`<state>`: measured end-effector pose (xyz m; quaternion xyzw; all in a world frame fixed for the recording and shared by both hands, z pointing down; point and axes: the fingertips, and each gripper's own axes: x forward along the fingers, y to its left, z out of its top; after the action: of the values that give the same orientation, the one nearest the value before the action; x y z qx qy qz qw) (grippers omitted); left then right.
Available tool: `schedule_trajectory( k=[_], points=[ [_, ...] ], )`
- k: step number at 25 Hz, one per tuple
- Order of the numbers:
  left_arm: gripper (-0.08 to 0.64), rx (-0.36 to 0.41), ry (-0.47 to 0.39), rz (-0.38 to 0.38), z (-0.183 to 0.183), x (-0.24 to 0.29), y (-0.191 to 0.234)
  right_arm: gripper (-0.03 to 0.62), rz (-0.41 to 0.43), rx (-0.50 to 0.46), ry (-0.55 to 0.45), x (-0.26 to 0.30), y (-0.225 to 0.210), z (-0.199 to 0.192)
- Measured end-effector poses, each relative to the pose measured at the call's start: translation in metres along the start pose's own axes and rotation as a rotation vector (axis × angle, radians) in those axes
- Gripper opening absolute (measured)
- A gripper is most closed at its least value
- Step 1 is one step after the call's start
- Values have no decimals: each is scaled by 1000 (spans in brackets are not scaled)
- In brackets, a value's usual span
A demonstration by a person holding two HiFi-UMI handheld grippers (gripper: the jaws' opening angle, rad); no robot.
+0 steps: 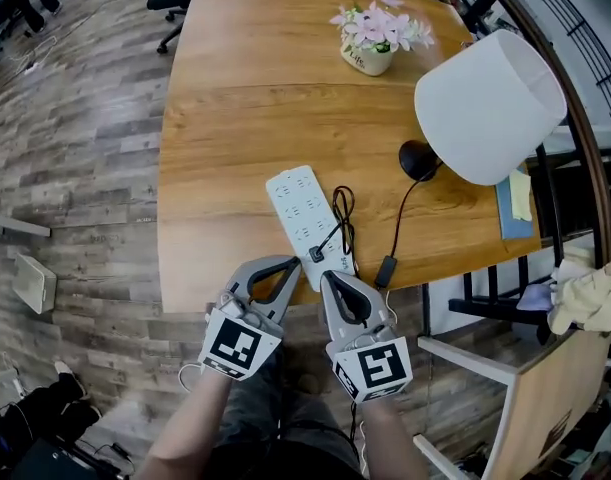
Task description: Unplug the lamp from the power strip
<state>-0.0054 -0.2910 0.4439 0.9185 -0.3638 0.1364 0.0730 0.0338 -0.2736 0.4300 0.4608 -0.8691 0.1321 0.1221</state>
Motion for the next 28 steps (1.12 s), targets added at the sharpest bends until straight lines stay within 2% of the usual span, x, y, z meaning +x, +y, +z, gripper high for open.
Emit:
schedule_trajectory(
  k=[5,11,13,18,28],
  points=[
    [-3,43,42,-12,-9,10,2,9,-26,-5,29,12,-7,-6],
    [-3,18,85,-13,-16,20,13,9,-38,6,58,21,-12,-12],
    [-3,22,100,-10,-18,23,17,86,-15,13,69,25,-10,-14],
    [-3,43,129,-1,-22,29,23,86,-28,-41,118,31,-8,-20],
    [-3,50,152,-27,-26,43,24,86,-69,-45,158,43,-11,-21]
  ],
)
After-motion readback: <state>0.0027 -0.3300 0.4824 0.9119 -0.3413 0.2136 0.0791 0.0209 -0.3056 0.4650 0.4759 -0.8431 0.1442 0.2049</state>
